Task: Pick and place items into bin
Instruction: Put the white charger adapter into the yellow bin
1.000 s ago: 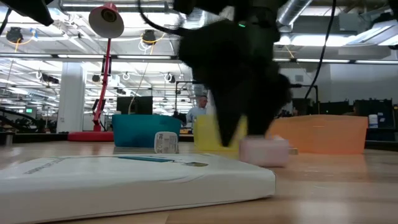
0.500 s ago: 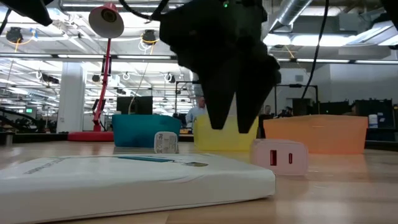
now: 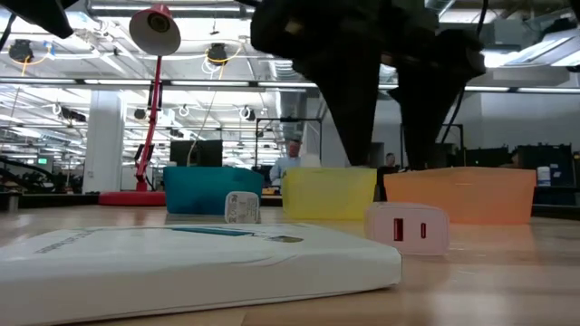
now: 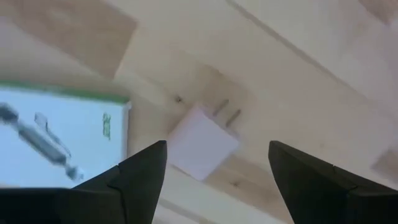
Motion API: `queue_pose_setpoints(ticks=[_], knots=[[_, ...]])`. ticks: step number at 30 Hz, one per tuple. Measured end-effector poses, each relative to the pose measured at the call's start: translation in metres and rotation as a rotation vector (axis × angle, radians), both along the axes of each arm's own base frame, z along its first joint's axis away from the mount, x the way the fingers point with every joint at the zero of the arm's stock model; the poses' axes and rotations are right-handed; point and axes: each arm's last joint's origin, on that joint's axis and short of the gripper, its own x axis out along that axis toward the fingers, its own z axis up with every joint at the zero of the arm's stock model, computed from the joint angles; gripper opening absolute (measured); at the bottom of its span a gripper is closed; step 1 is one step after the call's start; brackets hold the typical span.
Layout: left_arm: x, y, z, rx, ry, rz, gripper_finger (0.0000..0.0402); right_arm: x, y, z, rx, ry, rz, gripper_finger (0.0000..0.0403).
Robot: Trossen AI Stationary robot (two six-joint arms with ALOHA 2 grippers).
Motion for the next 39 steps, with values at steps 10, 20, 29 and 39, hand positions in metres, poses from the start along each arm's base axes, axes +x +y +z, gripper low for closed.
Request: queue_pose_setpoints(ticks=[10,20,29,39], knots=[[0.000,0.000,0.000,0.000,0.000,0.000,0.0262,0.001,0.002,0.000,0.043,0.019,-0.300,0.0276],[0.000,0.000,0.000,0.000,0.000,0.000,0.0262,-0.003,0.014,-0.006,0.054,0.050,-0.390,0.0276],[0.000,0.000,0.000,0.001,0.000,0.000,0.0262,-0.002,0.016,-0.008,0.047,0.017,-0.422,0.0276],[0.000,0.000,0.000,0.000,0.001,0.000,0.0262,-0.001,0.016,-0.008,0.048,0.007,-0.445,0.0276]])
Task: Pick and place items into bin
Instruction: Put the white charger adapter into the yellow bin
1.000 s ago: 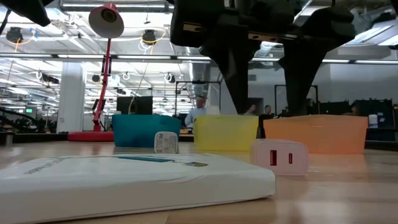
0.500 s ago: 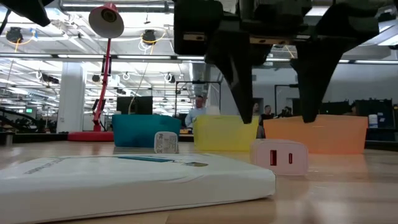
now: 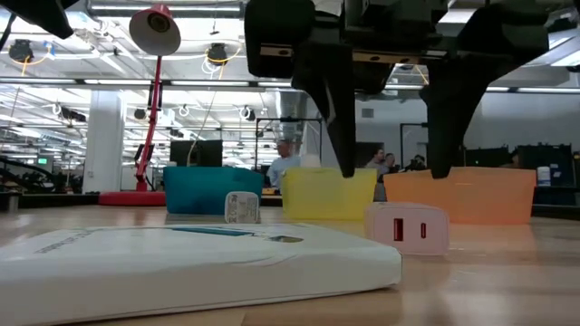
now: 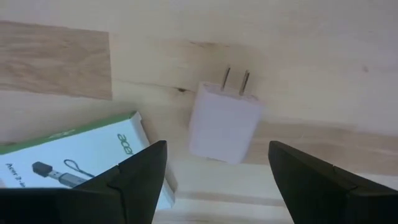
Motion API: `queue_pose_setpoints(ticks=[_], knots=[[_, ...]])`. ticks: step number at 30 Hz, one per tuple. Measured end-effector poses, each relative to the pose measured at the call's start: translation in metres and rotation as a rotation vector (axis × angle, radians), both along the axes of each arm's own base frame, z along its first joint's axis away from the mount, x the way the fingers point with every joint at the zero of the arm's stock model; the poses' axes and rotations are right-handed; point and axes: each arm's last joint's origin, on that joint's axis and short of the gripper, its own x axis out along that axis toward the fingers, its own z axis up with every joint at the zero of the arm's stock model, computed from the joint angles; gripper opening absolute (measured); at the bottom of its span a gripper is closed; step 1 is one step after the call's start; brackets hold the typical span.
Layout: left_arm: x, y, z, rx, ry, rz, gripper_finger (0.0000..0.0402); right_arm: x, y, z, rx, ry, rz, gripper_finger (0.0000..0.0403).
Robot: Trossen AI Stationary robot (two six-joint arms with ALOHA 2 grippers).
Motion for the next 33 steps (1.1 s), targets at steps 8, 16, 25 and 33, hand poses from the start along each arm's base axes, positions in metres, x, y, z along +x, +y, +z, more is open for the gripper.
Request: queue_pose_setpoints(ticks=[8,16,25,33], knots=[[0.000,0.000,0.000,0.001,0.000,0.000,0.0262,-0.001,0.000,-0.012,0.007,-0.010,-0.001,0.0276],[0.000,0.000,0.000,0.001,0.000,0.000,0.0262,-0.002,-0.002,-0.021,0.009,-0.008,-0.003,0.0276],[0.000,0.000,0.000,0.001,0.000,0.000,0.0262,-0.002,-0.003,-0.021,-0.005,-0.006,-0.005,0.0276],[0.000,0.000,0.000,0.001,0.000,0.000,0.0262,-0.003,0.001,-0.024,-0.022,-0.002,-0.012,0.0276]])
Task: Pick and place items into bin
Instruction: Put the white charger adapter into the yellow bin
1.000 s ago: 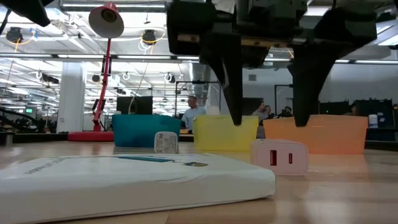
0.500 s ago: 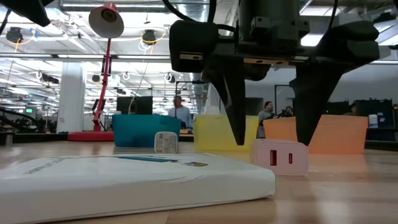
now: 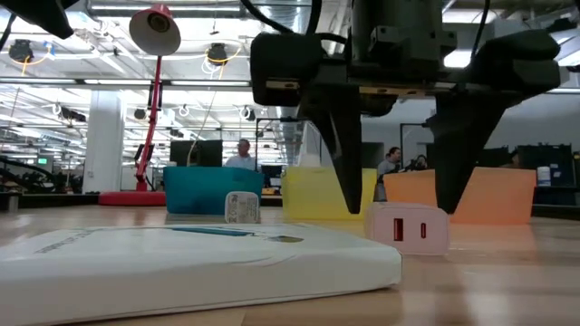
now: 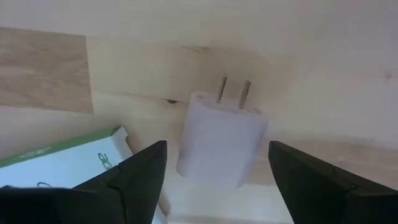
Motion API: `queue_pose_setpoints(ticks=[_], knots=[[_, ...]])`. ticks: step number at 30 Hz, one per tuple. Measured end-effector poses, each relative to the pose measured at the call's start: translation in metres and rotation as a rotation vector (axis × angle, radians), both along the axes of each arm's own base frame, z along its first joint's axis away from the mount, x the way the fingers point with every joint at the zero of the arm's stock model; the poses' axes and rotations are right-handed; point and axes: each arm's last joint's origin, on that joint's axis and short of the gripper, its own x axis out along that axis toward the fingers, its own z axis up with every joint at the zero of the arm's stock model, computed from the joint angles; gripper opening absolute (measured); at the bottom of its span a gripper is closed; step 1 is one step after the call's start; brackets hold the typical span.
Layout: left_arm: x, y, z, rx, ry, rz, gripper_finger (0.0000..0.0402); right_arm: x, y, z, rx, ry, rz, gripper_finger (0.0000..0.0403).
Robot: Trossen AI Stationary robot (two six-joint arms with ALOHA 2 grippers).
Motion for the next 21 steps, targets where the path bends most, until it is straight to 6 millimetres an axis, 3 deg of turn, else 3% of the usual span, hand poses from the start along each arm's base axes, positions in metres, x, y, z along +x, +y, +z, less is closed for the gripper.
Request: queue_pose_setpoints(ticks=[3,9,21], knots=[[0.000,0.000,0.000,0.000,0.000,0.000,0.0262,0.003,0.002,-0.018,-0.005,0.030,0.005,0.0276],[0.000,0.000,0.000,0.000,0.001,0.000,0.0262,0.013,-0.006,-0.032,0.087,0.046,0.098,0.0275],[0.000,0.000,0.000,0.000,0.001,-0.001,0.0262,0.012,-0.009,-0.028,0.039,0.019,0.213,0.0276]])
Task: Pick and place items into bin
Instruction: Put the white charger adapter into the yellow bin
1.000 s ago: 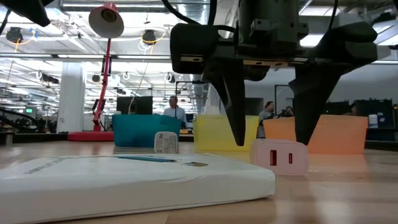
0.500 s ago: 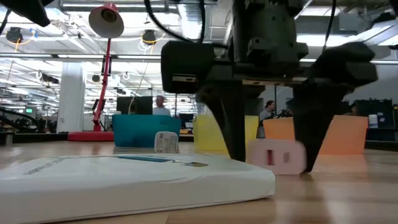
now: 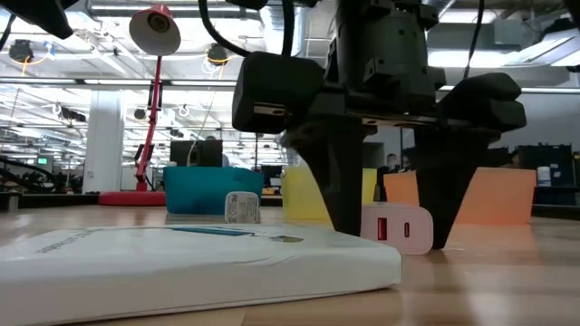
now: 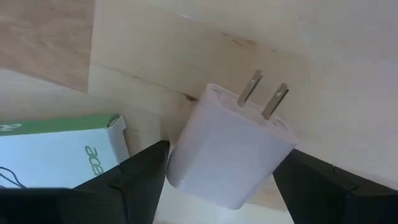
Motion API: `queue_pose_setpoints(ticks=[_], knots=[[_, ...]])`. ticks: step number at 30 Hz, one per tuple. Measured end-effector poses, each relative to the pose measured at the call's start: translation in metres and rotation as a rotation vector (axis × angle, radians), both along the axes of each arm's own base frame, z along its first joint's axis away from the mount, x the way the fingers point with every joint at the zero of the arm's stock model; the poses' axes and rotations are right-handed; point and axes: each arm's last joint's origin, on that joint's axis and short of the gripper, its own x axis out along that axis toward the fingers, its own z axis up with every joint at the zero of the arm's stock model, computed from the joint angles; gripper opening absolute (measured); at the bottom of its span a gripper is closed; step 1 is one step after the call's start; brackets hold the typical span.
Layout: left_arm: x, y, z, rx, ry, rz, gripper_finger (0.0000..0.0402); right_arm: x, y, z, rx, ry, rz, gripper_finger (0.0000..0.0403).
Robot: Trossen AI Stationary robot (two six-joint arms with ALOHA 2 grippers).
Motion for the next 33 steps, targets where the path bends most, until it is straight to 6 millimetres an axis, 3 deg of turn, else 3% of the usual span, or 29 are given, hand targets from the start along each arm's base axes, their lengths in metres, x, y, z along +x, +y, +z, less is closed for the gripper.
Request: queue_pose_setpoints(ticks=[12,23,33], knots=[[0.000,0.000,0.000,0.000,0.000,0.000,0.0262,-0.001,0.005,0.000,-0.041,-0.024,-0.061,0.0272],[0.000,0.000,0.000,0.000,0.000,0.000,0.0262,0.001,0.005,0.000,-0.032,-0.031,-0.155,0.0193],[0.000,0.000,0.000,0.000,0.000,0.000,0.0262,-0.006,0.015,0.000,-0.061,-0.026,-0.060,0.0211]])
